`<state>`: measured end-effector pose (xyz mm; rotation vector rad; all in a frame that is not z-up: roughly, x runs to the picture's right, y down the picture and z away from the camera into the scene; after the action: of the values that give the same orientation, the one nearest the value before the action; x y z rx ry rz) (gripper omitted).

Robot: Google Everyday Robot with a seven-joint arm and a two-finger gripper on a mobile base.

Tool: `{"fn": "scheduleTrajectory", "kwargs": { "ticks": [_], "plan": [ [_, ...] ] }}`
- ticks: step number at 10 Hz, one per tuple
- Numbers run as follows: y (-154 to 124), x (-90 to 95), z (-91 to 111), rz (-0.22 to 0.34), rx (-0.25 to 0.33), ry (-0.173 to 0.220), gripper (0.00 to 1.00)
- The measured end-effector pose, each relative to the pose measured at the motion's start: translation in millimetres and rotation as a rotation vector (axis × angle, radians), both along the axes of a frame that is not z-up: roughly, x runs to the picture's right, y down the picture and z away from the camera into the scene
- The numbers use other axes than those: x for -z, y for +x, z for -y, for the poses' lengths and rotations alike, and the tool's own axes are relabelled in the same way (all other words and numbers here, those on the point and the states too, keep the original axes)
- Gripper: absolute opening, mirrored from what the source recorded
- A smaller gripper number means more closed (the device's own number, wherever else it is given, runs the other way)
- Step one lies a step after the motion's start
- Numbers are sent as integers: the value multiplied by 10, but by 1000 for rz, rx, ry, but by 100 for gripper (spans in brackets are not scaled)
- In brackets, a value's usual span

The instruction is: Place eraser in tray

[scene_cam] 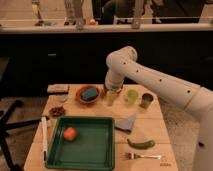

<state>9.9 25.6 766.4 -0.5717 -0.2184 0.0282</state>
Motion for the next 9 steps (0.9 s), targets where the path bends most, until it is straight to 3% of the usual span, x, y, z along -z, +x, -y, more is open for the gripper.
{"fn": "scheduleTrajectory", "kwargs": {
  "ticks": [4,6,9],
  "plan": [
    [-490,-114,-14,16,20,37,80],
    [-685,-152,-35,27,48,37,80],
    [-653,-165,-23,21,49,41,80]
  ]
}}
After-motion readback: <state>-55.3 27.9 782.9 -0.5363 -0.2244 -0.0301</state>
